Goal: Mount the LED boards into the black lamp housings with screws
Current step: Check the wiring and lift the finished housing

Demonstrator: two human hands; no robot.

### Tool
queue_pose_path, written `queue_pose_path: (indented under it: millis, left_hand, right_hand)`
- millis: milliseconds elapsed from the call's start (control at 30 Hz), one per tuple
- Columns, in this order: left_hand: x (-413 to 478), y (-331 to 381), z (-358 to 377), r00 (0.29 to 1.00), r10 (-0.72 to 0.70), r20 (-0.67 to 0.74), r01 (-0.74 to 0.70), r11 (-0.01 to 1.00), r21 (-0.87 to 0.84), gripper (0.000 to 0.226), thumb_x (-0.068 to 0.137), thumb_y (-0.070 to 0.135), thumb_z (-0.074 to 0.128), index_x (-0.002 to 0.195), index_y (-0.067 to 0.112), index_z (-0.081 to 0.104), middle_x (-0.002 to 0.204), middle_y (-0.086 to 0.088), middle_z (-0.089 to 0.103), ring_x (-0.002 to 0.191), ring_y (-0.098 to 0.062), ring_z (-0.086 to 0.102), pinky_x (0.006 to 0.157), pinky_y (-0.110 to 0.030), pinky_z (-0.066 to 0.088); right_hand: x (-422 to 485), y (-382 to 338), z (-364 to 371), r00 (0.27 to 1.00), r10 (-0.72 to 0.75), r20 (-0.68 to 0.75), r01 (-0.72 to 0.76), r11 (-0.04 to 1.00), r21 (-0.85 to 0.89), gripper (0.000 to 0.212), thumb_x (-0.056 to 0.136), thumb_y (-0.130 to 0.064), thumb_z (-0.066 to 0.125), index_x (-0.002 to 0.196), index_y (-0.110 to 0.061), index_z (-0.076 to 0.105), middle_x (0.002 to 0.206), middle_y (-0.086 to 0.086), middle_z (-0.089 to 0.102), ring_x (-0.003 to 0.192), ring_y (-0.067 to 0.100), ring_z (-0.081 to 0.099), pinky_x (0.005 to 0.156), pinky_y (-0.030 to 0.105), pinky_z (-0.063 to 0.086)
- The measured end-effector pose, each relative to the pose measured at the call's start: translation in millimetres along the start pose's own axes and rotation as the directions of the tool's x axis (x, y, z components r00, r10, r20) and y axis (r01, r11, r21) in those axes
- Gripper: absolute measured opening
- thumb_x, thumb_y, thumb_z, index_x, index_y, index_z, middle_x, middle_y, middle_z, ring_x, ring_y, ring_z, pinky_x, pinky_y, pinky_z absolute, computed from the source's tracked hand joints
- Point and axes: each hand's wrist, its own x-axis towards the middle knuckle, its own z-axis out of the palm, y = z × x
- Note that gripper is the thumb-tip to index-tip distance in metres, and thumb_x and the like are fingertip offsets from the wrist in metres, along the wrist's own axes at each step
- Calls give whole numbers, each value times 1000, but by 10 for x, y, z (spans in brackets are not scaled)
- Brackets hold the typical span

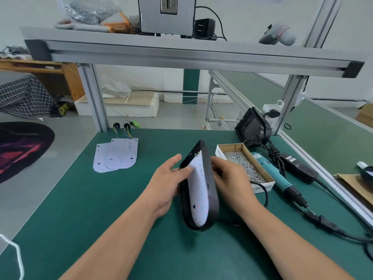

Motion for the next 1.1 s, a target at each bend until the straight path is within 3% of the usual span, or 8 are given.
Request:
queue_pose_path:
  millis: [100, 200, 367, 567, 800, 900, 967, 1100]
  left_hand:
    - [69, -47, -124, 993, 72, -89, -54, 980, 194, 19, 100, 10, 71, 118, 12, 76, 108, -8, 80, 99, -24, 73, 94, -36, 56]
    - [114, -75, -215, 980, 119, -162, -62, 947, 316, 13, 100, 14, 70, 92, 10, 80, 86, -2, 76, 79, -20, 64, 77, -33, 51]
    - [175, -80, -262, 898, 237, -370, -49, 890, 453, 7, 100, 26, 65, 96, 20, 65, 94, -2, 71, 78, -18, 59, 69, -34, 46]
    - [211, -105, -282, 852, 321, -414, -50, 836, 546, 11, 105, 28, 48, 102, 18, 46, 84, 2, 56, 67, -21, 49, 61, -35, 38]
    - [242, -88, -308, 854, 206, -478, -11, 925, 379, 10, 104, 15, 45, 108, 6, 46, 87, -2, 51, 67, -19, 40, 57, -29, 33]
    - [248, -94, -349, 866, 179, -466, -6, 937, 349, 6, 102, 14, 45, 105, 9, 47, 87, 2, 51, 68, -18, 42, 58, -30, 33]
    - [242, -79, -370, 879, 161, -448, -15, 950, 313, 11, 103, 18, 47, 113, 16, 51, 93, 2, 56, 75, -18, 47, 63, -31, 35]
    - [243, -46, -376, 912, 96, -399, -16, 980, 200, 18, 106, 36, 52, 122, 31, 54, 113, -1, 70, 96, -25, 64, 78, -40, 53]
  right_hand:
    - [-10, 2, 0, 996, -15, 87, 31, 981, -189, 19, 93, -18, 66, 81, -26, 53, 77, -1, 71, 68, 28, 54, 61, 39, 46]
    - [11, 12, -55, 979, -24, 201, 98, 924, -369, 9, 98, -27, 57, 90, -23, 56, 93, 1, 73, 85, 33, 63, 68, 42, 49]
    - [7, 86, -213, 930, -1, 366, 219, 803, -554, 39, 99, -48, 55, 134, -32, 58, 115, -3, 64, 115, 25, 58, 87, 41, 52]
    - [-32, 66, -290, 808, 2, 590, 353, 800, -486, 70, 79, -75, 58, 135, -32, 55, 136, -6, 60, 123, 23, 54, 103, 40, 44]
    - [-125, 91, -419, 682, 92, 726, 195, 933, -302, 125, 63, -80, 72, 164, -46, 8, 177, -10, 1, 159, 6, 7, 119, 21, 14]
    - [-136, 39, -415, 676, 106, 729, 191, 931, -312, 117, 64, -75, 71, 164, -42, 20, 171, -9, 22, 155, 11, 21, 123, 28, 27]
    - [-126, 15, -372, 709, 76, 702, 219, 921, -321, 82, 71, -61, 70, 145, -37, 43, 141, -9, 50, 133, 15, 44, 111, 37, 44]
    - [-99, 18, -298, 768, 71, 636, 278, 858, -432, 33, 85, -37, 61, 113, -25, 50, 107, -8, 51, 105, 16, 48, 82, 33, 41]
